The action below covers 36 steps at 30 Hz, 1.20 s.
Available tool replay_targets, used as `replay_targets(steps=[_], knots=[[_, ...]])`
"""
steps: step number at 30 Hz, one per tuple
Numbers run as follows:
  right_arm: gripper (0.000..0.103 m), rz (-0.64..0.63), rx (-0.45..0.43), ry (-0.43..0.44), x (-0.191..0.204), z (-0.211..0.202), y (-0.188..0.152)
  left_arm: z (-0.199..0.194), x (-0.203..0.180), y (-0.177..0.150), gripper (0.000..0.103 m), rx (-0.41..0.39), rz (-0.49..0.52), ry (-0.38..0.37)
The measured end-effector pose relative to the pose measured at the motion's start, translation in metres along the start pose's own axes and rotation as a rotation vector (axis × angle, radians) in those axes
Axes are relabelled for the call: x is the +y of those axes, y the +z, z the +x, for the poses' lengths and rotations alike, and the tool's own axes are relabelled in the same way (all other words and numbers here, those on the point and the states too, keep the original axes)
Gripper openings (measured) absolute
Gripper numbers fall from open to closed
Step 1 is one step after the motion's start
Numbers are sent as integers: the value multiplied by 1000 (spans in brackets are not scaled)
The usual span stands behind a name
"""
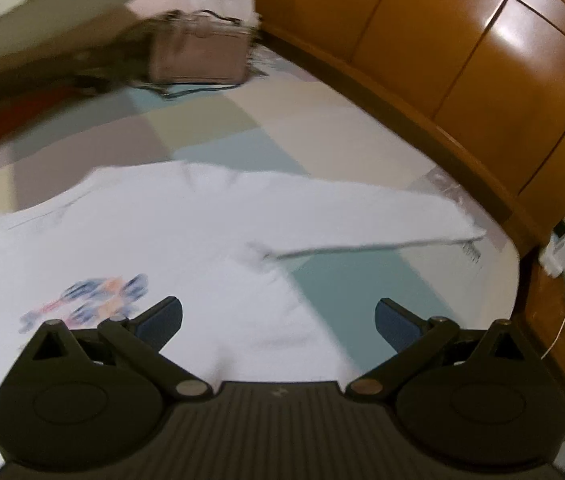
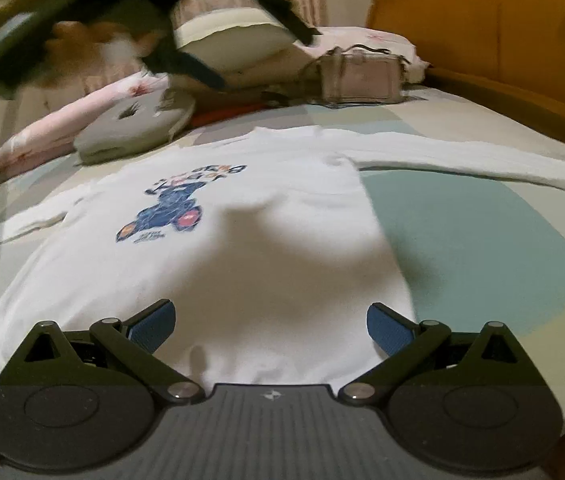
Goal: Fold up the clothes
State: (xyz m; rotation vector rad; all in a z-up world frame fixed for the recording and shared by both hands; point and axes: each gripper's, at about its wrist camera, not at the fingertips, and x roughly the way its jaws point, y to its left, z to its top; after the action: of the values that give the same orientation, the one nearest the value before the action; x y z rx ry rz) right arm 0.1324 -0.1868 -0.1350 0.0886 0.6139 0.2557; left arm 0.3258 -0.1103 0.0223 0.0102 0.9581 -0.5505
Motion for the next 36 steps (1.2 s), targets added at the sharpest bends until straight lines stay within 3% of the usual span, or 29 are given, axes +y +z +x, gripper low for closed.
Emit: replay_targets(steps=[4, 9, 15, 18, 26, 31, 36], knots=[[103, -23, -4, 18, 9, 2, -2, -23, 31, -54, 102, 0, -30, 83], [103, 5, -3, 35, 11, 8, 0, -12, 63, -132, 102, -31, -45, 218], [103, 27, 16, 29, 10, 17, -3, -4, 80, -187, 102, -62, -98, 207], [103, -9, 20, 9, 14, 18, -5, -12, 79, -202, 102, -93, -90, 215], [103, -85, 38, -39, 24, 22, -9, -38, 51, -253, 102, -81, -27, 274], [103, -74, 39, -39, 22, 22, -10, -53, 29, -261, 102, -137, 45, 319], [103, -80, 43, -37, 22, 22, -9, -47, 18, -248, 102, -173, 84, 330]])
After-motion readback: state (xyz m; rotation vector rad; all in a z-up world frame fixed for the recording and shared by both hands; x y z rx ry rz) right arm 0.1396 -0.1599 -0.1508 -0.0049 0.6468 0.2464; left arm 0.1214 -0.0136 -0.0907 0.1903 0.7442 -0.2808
